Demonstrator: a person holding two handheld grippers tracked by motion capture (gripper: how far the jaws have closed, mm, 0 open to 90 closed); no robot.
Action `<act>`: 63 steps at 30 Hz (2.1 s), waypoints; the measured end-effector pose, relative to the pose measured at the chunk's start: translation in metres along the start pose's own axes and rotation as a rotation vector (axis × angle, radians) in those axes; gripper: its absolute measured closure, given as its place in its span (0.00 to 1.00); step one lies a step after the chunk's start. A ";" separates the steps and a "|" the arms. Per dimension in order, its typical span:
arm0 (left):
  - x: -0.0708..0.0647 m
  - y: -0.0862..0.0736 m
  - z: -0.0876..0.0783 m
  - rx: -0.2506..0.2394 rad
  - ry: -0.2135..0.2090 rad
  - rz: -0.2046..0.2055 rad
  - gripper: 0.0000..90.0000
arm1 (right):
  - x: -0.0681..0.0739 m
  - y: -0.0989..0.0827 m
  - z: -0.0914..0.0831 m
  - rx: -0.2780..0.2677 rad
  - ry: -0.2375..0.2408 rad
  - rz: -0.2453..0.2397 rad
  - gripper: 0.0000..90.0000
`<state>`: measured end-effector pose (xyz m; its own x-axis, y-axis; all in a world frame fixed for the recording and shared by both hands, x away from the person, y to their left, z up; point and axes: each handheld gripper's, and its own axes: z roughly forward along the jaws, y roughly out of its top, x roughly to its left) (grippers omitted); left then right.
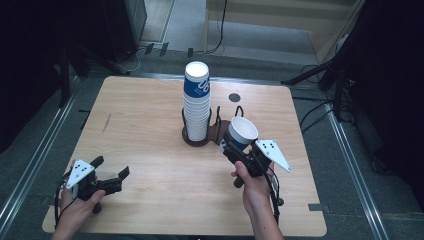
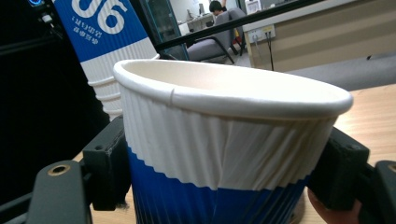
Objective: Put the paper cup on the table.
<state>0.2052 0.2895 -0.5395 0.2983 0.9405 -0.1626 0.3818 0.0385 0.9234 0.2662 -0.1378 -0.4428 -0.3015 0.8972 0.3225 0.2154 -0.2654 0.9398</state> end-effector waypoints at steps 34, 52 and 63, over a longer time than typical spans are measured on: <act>0.025 -0.010 -0.005 0.038 0.079 -0.018 0.00 | -0.067 0.008 0.018 -0.043 -0.168 -0.153 0.24; 0.025 -0.010 -0.004 0.045 0.083 -0.028 0.00 | -0.104 0.002 0.039 -0.022 -0.236 -0.231 0.24; 0.026 -0.010 -0.004 0.047 0.081 -0.034 0.00 | -0.114 -0.010 0.057 -0.023 -0.249 -0.258 0.24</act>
<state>0.2059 0.3149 -0.5513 0.2140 0.9632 -0.1629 0.4318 0.0563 0.9002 0.3515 -0.2170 -0.4956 -0.1071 0.9935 0.0392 0.1394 -0.0240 0.9899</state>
